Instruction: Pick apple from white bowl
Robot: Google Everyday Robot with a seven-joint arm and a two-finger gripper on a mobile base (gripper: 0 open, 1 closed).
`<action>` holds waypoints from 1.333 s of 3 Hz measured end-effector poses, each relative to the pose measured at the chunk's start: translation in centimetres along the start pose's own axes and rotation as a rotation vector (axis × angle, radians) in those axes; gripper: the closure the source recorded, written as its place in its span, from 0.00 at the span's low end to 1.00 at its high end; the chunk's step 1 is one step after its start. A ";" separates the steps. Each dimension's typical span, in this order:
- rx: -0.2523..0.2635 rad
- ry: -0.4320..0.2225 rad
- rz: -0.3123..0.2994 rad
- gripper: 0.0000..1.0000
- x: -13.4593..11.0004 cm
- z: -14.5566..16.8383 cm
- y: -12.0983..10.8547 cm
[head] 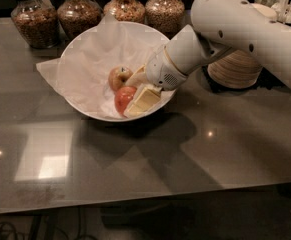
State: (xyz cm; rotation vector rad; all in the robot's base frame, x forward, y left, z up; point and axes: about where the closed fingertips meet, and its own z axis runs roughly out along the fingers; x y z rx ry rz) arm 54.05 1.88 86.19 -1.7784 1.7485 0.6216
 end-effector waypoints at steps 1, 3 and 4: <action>-0.014 0.016 0.014 0.41 0.7 0.9 -0.1; -0.024 0.029 0.033 0.59 1.3 1.5 0.1; -0.024 0.029 0.033 0.84 1.3 1.5 0.1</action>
Offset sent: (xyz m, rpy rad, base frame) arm 0.0000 -0.0049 -0.0342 -0.0444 0.0693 -0.0302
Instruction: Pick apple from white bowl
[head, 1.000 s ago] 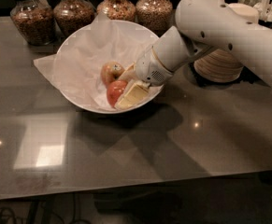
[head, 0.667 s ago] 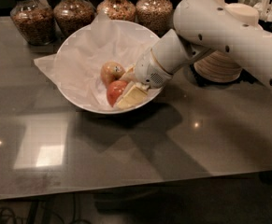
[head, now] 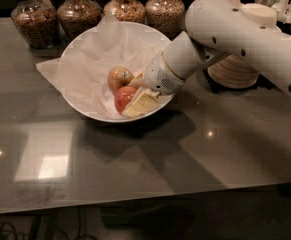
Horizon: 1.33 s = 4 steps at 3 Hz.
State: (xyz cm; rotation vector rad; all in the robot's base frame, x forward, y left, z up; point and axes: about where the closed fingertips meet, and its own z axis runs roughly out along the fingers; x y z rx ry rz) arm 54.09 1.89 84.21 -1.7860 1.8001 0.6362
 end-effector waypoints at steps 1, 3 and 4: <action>0.000 0.000 0.000 1.00 0.0 0.0 0.0; 0.000 0.000 0.000 1.00 -0.1 -0.1 0.0; 0.004 -0.040 -0.015 1.00 -0.8 -0.7 0.2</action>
Offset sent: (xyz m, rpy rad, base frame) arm 0.0000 0.0000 0.0000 0.0000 0.0000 0.0000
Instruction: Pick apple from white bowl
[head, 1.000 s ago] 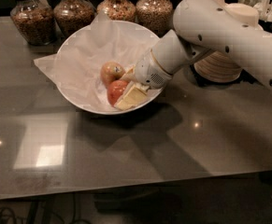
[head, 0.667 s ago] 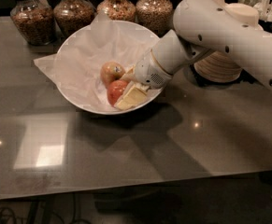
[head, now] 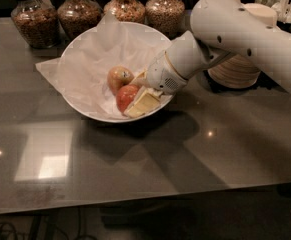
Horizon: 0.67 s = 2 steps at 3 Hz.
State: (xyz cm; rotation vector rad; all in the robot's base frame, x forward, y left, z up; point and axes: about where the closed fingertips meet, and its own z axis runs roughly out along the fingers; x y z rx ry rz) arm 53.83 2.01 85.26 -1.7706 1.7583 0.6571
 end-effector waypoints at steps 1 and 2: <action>0.025 -0.153 -0.059 1.00 -2.3 -2.6 1.1; 0.041 -0.277 -0.105 1.00 -3.8 -4.8 2.1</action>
Offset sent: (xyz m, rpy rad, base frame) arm -0.0372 -0.0179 0.0933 0.4246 -0.1596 0.0864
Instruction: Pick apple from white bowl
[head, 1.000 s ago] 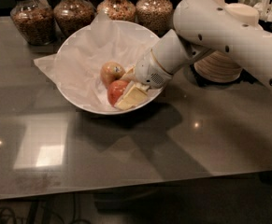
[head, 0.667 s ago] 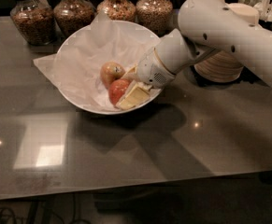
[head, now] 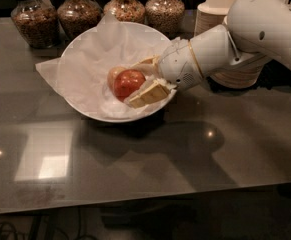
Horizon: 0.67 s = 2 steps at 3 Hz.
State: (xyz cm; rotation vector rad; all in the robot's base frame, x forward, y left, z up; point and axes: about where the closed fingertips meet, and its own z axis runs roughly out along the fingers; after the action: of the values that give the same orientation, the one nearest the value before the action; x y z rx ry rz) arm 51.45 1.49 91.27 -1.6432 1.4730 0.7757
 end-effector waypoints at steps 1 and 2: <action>-0.003 -0.079 -0.035 1.00 -1.9 -1.1 0.4; -0.027 -0.106 -0.064 1.00 -4.2 -2.0 0.5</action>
Offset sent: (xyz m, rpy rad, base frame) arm -0.0151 0.0066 0.0740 0.1251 -0.0497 0.1157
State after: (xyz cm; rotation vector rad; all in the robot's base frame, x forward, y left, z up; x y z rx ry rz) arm 50.27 1.94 95.76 -1.6354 1.3349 0.8374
